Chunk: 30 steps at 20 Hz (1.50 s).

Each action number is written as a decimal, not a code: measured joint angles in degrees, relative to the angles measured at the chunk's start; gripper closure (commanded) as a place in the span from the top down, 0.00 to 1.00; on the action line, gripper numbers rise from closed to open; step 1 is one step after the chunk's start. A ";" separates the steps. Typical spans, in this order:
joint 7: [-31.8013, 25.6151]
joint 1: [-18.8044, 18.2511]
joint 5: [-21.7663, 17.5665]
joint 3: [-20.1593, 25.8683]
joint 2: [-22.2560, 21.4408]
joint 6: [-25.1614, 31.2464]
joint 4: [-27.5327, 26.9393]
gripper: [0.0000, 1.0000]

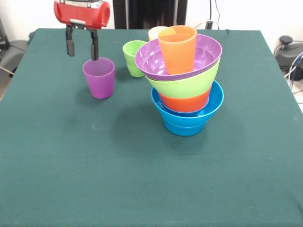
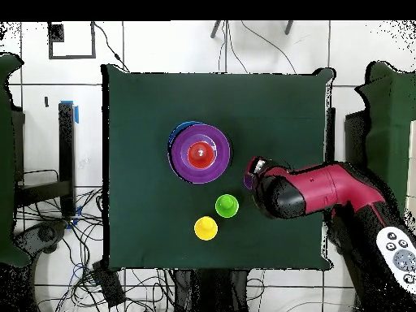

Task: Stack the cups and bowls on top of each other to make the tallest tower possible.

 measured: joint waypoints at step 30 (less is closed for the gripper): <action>-3.63 -0.72 6.28 1.97 -4.98 1.35 0.26 1.00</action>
